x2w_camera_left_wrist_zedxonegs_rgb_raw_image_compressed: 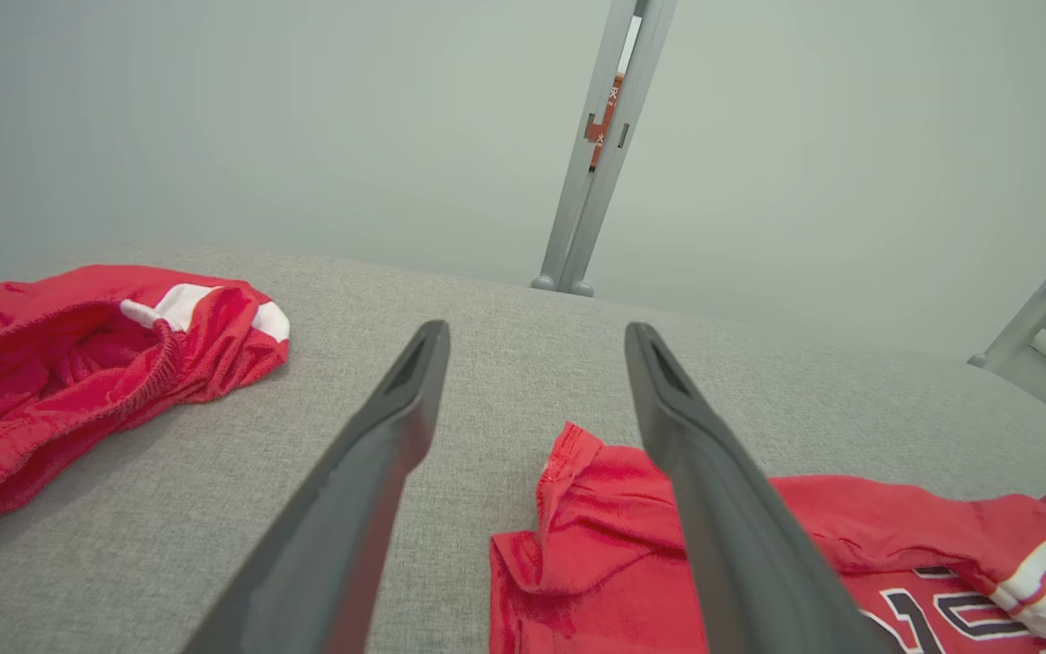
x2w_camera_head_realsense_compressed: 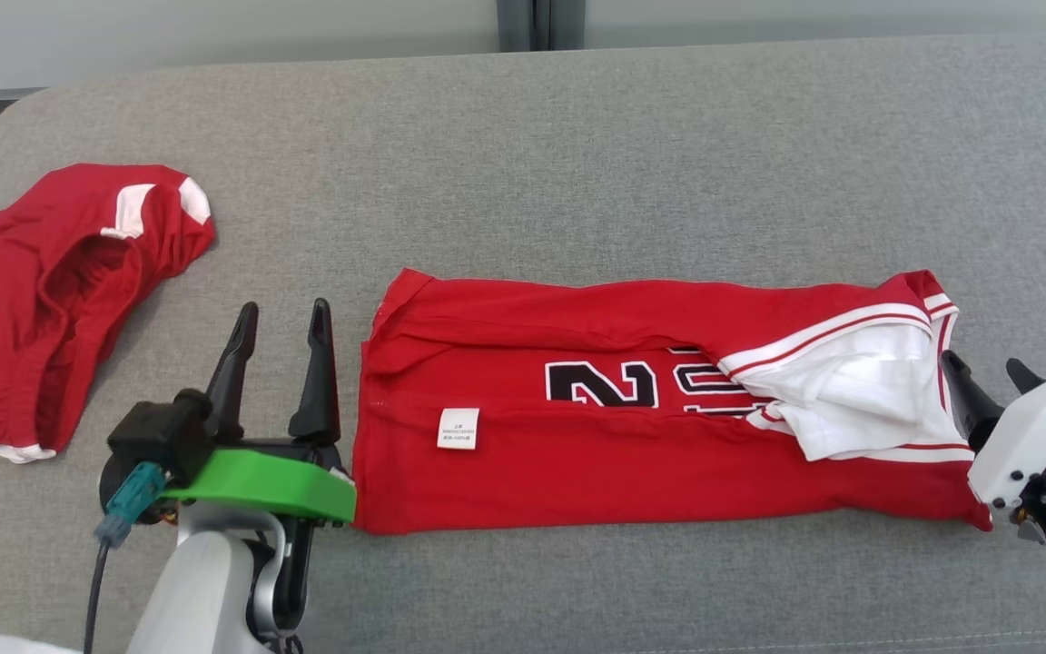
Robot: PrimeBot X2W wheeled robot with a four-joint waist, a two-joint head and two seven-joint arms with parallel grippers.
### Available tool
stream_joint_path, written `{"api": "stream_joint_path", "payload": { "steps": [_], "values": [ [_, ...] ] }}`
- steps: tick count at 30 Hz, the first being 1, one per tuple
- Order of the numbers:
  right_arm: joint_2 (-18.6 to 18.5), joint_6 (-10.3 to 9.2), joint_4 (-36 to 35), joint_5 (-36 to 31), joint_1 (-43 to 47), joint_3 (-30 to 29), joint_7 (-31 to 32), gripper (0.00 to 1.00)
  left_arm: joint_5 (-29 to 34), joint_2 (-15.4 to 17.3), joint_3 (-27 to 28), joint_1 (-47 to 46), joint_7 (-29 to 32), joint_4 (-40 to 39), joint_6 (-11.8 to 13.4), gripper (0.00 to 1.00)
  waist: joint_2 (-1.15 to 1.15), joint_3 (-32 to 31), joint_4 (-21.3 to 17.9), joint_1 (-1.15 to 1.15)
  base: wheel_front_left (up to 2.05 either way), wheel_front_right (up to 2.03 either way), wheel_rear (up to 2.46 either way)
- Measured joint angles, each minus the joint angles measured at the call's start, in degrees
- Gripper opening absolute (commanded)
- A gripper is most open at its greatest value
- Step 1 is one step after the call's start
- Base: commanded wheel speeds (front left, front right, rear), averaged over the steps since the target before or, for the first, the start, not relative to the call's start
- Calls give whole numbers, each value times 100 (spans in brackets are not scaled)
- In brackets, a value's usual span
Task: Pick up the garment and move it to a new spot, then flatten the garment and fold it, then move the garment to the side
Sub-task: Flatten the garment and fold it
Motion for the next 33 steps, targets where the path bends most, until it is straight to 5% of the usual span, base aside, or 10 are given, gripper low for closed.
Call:
{"api": "stream_joint_path", "payload": {
  "steps": [11, 27, 28, 29, 30, 33],
  "values": [
    [-188, 0, 1600, -87, -724, -209, 62, 100, 776, -309, 850, 394, 0, -297, -364, 100, 0, 44, 181, 0, 0, 0, 0],
    [-197, -11, 2863, -286, -1297, -81, 405, 100, 757, -343, 857, 372, 0, -145, -464, 100, 0, 280, 314, 0, 0, 0, 0],
    [-227, -18, 2872, -285, -1307, -9, 428, 40, 750, -343, 858, 369, 0, -145, -465, 100, 0, 288, 314, 0, 0, 0, 0],
    [-260, -21, 2875, -283, -1321, 69, 443, 13, 744, -343, 861, 363, -1, -143, -465, 100, 0, 297, 311, 0, 0, 0, 0],
    [-289, -20, 2874, -277, -1332, 137, 443, 0, 743, -344, 866, 357, 0, -144, -465, 100, 0, 307, 307, 0, 0, 0, 0],
    [-338, 1, 2847, -267, -1371, 254, 389, 0, 737, -345, 887, 345, 0, -143, -465, 100, 0, 332, 286, 0, 0, 0, 0]
  ]
}}
